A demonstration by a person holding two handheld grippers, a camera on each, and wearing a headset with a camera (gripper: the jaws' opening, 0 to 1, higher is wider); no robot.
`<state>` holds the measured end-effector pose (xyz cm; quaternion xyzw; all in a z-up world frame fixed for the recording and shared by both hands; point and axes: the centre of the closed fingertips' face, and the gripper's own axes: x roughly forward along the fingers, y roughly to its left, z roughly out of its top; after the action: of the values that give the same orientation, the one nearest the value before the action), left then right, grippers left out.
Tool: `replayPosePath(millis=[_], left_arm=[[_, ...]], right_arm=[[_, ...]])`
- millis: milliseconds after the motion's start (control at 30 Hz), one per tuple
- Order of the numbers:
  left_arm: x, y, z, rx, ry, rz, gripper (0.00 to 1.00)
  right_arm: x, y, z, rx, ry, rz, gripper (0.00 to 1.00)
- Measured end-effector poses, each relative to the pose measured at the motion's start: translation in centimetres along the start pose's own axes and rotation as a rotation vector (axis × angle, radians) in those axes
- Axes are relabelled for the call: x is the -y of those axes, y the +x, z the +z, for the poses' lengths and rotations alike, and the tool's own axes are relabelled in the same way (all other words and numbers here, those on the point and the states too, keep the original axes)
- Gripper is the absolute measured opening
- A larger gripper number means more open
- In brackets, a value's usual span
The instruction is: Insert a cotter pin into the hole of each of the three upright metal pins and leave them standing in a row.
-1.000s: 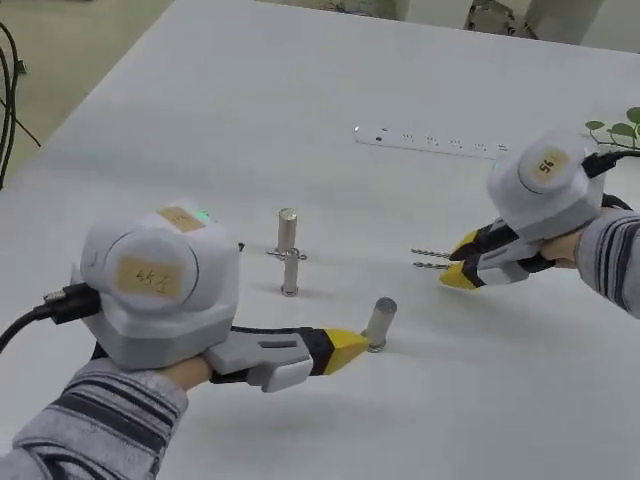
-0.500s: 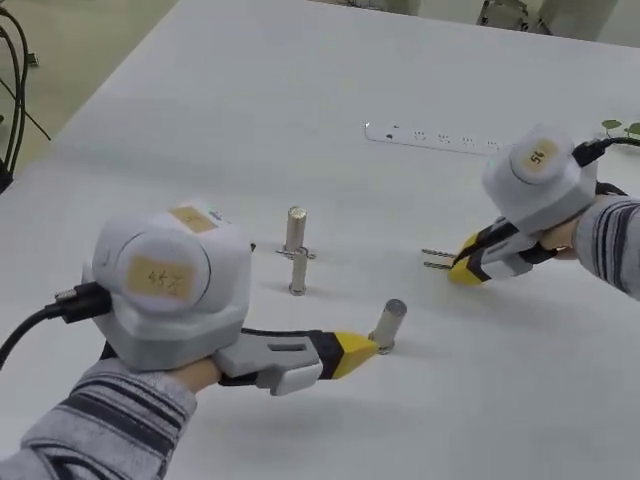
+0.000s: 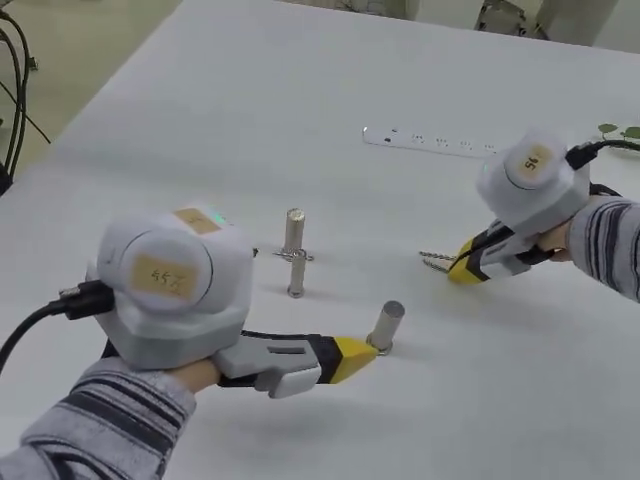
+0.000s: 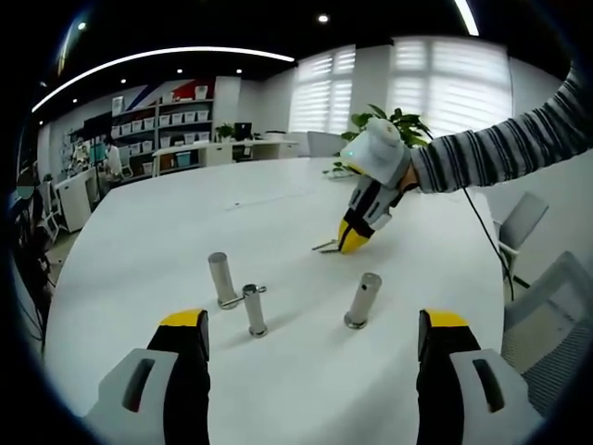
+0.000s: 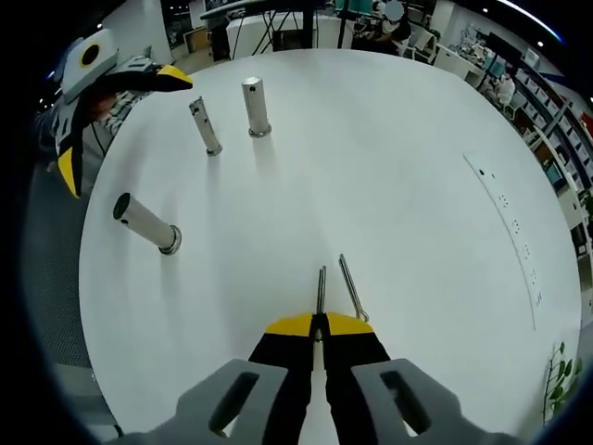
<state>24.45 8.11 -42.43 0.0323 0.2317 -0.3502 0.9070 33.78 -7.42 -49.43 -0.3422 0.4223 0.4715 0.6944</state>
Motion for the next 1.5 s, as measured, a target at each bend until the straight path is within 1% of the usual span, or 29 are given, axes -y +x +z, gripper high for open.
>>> replayPosePath(millis=[100, 200, 367, 500, 567, 633, 667, 733, 800, 833, 900, 1000, 1100, 1200, 1300, 1400, 1433, 1500], left_arm=[[0.1, 0.0, 0.1, 0.003, 0.003, -0.002, 0.92], [0.4, 0.1, 0.2, 0.002, 0.007, -0.01, 0.92], [1.2, 0.2, 0.3, 0.001, 0.019, -0.032, 0.89], [1.8, 0.3, 0.4, 0.002, 0.019, -0.054, 0.86], [1.9, 0.4, 0.6, 0.006, 0.014, -0.053, 0.85], [2.2, 0.4, 0.7, 0.012, 0.006, -0.063, 0.84], [2.3, 0.4, 0.7, 0.012, 0.001, -0.066, 0.84], [2.5, 0.5, 0.7, 0.013, -0.007, -0.079, 0.82], [2.8, 0.5, 0.7, 0.014, -0.015, -0.089, 0.8], [2.9, 0.6, 0.7, 0.014, -0.017, -0.091, 0.8], [3.1, 0.6, 0.7, 0.014, -0.018, -0.099, 0.78], [3.5, 0.6, 0.7, 0.012, -0.016, -0.109, 0.71], [3.9, 0.6, 0.5, 0.004, -0.017, -0.12, 0.68], [4.2, 0.6, 0.4, 0.001, -0.015, -0.134, 0.62], [4.8, 0.6, 0.3, -0.003, -0.033, -0.159, 0.57], [5.5, 0.6, 0.2, -0.006, -0.064, -0.187, 0.48], [5.8, 0.6, 0.2, -0.005, -0.078, -0.205, 0.47], [6.2, 0.6, 0.2, -0.003, -0.096, -0.224, 0.44]], right_arm=[[-0.3, -0.4, -0.1, 0.003, -0.008, -0.01, 0.0], [-0.5, -1.0, 0.1, 0.022, -0.015, -0.022, 0.0], [-1.2, -2.2, 0.4, 0.039, -0.041, -0.043, 0.0], [-2.0, -3.4, 0.7, 0.058, -0.07, -0.054, 0.0], [-2.5, -3.9, 1.0, 0.071, -0.091, -0.06, 0.0], [-3.1, -4.3, 1.1, 0.079, -0.101, -0.055, 0.0], [-3.7, -4.6, 1.3, 0.086, -0.117, -0.043, 0.0], [-3.8, -4.4, 1.3, 0.089, -0.143, -0.039, 0.0], [-4.8, -4.8, 1.4, 0.085, -0.171, -0.037, 0.0], [-4.6, -4.5, 1.3, 0.083, -0.178, -0.035, 0.0], [-5.7, -4.7, 1.4, 0.078, -0.203, -0.022, 0.0], [-7.3, -5.1, 1.5, 0.079, -0.229, -0.012, 0.0], [-9.0, -5.4, 1.6, 0.076, -0.262, 0.001, 0.0], [-10.0, -5.6, 1.7, 0.078, -0.283, 0.006, 0.0], [-10.8, -5.9, 1.7, 0.088, -0.301, 0.006, 0.0], [-11.3, -6.2, 1.9, 0.1, -0.316, -0.003, 0.0], [-11.6, -6.3, 1.9, 0.106, -0.321, -0.007, 0.0], [-11.9, -6.4, 2.0, 0.116, -0.336, -0.014, 0.0]])
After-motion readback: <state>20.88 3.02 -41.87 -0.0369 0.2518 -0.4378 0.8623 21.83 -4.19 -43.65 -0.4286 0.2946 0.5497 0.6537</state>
